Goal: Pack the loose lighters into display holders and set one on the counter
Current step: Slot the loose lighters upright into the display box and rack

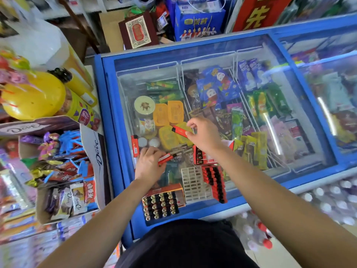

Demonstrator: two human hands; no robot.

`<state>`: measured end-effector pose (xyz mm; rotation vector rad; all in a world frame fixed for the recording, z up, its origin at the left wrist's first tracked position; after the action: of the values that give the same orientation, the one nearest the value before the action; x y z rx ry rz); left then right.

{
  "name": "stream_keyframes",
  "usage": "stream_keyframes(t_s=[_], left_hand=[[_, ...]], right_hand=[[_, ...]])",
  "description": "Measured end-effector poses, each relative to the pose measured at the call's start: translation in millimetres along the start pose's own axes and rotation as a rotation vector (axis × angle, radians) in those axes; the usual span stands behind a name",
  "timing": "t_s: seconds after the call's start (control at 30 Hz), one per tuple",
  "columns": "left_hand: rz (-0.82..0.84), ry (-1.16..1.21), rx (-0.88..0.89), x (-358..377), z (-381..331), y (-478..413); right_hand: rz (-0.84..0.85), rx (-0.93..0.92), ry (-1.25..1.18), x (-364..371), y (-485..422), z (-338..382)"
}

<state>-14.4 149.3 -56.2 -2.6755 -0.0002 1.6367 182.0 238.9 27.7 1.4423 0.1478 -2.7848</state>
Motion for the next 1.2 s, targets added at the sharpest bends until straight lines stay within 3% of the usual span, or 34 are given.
stream_keyframes(t_s=[0.17, 0.43, 0.6, 0.77, 1.0, 1.2], left_hand=[[-0.071, 0.022, 0.054, -8.4, 6.0, 10.5], [0.024, 0.258, -0.16, -16.6, 26.0, 17.0], [0.089, 0.56, -0.407, -30.0, 27.1, 16.1], [0.023, 0.835, -0.641, -40.6, 28.3, 15.5], [-0.001, 0.949, -0.668, -60.7, 13.9, 30.9], [-0.006, 1.001, -0.737, -64.1, -6.9, 53.6]], right_hand=[[0.33, -0.022, 0.307, 61.7, -33.6, -12.4], [0.424, 0.027, 0.278, 96.2, -40.1, -19.1], [0.237, 0.117, -0.075, 48.9, -26.1, 6.6], [0.071, 0.274, -0.409, -8.1, 22.4, 16.9], [-0.133, 0.395, -0.405, -62.8, 77.4, -41.3], [-0.175, 0.396, -0.375, -70.6, 88.5, -71.1]])
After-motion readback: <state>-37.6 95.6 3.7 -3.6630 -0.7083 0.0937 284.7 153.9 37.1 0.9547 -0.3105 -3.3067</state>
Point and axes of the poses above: each hand's wrist, its own y-axis away from the middle knuckle, its own x-axis out of the palm, z = x × y, the point moved 7 cm from there along -y, towards the middle knuckle, and after that the axes turned 12 degrees about -z, right-handed, at the moved point
